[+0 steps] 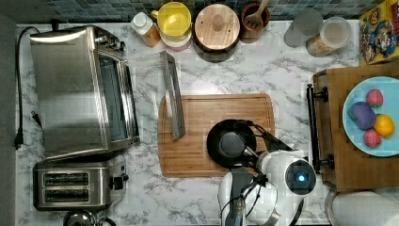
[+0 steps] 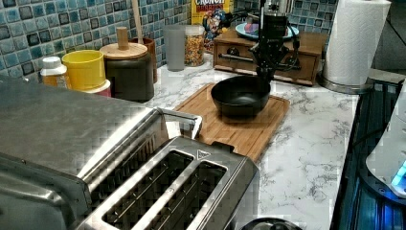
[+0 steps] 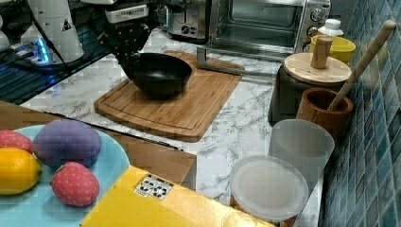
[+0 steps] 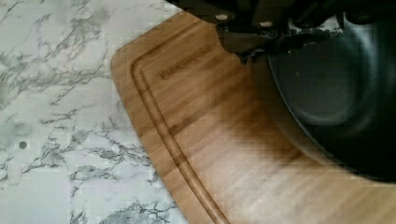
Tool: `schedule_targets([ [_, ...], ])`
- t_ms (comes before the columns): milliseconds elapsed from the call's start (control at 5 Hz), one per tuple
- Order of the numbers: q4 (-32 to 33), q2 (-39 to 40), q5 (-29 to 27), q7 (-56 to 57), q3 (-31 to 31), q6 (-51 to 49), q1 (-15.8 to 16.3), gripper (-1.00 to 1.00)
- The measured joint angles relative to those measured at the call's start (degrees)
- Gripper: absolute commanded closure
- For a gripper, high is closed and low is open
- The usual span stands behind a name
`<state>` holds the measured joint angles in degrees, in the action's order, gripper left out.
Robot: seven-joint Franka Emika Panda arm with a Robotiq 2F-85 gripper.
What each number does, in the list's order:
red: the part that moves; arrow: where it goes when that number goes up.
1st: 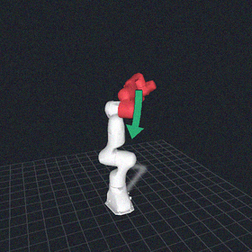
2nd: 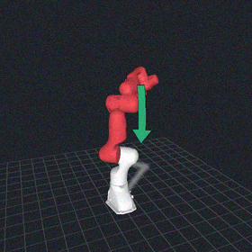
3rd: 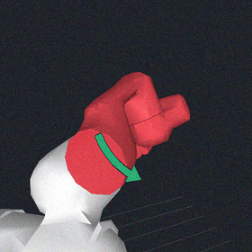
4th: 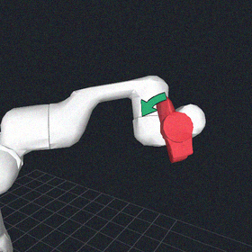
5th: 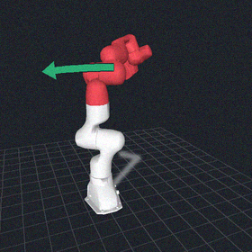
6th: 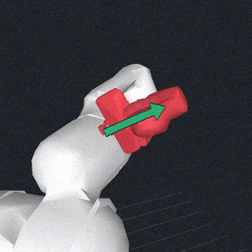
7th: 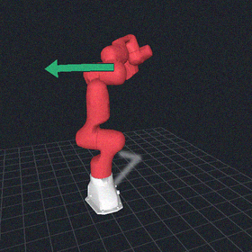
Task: Pick up the bowl.
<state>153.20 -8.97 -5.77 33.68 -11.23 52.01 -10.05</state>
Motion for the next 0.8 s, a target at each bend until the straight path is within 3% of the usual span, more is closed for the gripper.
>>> schedule_targets([
  [400,-7.61,0.29,0.17,-7.6,5.06,-10.6,1.44,1.0],
  [800,-20.48,3.25,0.16,-7.01,8.56,-21.85,3.43,1.0],
])
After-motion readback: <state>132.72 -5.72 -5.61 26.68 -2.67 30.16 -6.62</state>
